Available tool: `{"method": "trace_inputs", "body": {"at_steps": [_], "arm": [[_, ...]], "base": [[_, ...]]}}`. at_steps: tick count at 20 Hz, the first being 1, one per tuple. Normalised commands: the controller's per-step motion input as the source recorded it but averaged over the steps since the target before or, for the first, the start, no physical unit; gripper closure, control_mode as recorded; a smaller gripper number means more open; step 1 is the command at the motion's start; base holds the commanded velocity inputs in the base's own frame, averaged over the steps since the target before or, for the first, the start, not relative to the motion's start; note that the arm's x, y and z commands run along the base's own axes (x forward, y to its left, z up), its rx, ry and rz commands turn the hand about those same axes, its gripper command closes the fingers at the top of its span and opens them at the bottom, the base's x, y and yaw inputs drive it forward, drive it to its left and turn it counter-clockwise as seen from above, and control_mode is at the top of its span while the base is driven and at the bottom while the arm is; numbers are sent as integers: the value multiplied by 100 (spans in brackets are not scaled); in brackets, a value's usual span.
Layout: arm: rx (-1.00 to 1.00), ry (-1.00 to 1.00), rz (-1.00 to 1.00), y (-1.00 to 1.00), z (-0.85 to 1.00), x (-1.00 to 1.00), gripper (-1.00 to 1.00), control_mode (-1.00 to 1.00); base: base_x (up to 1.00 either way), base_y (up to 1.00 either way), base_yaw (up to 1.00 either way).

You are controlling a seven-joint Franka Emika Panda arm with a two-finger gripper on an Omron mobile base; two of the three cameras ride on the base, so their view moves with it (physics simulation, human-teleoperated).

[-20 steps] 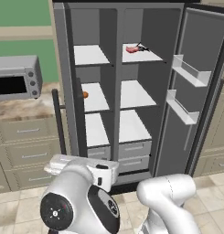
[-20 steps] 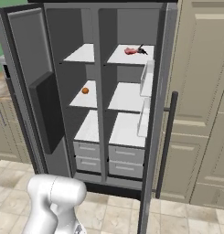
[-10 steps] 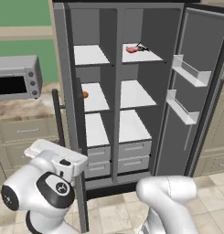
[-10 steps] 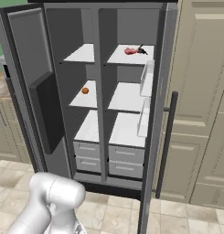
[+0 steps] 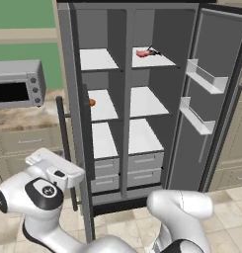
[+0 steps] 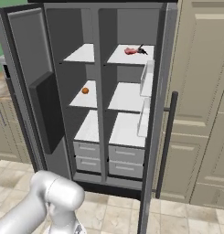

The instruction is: Pick up the frozen steak from the freezer, place it on any shelf in the fridge, and close the fridge and freezer doors when done.

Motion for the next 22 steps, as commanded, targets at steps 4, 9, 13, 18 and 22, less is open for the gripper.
{"method": "trace_inputs", "body": {"at_steps": [4,9,13,18,22], "arm": [[0,0,-8,28,-17,58,-100,-100],[0,0,-9,34,-22,48,-100,-100],[0,0,-9,29,-16,47,-100,-100],[0,-1,-8,22,-16,51,-100,-100],[1,0,-2,3,-16,44,-100,-100]], "base": [[0,0,0],[0,0,0],[0,0,0],[0,0,0],[0,0,0]]}}
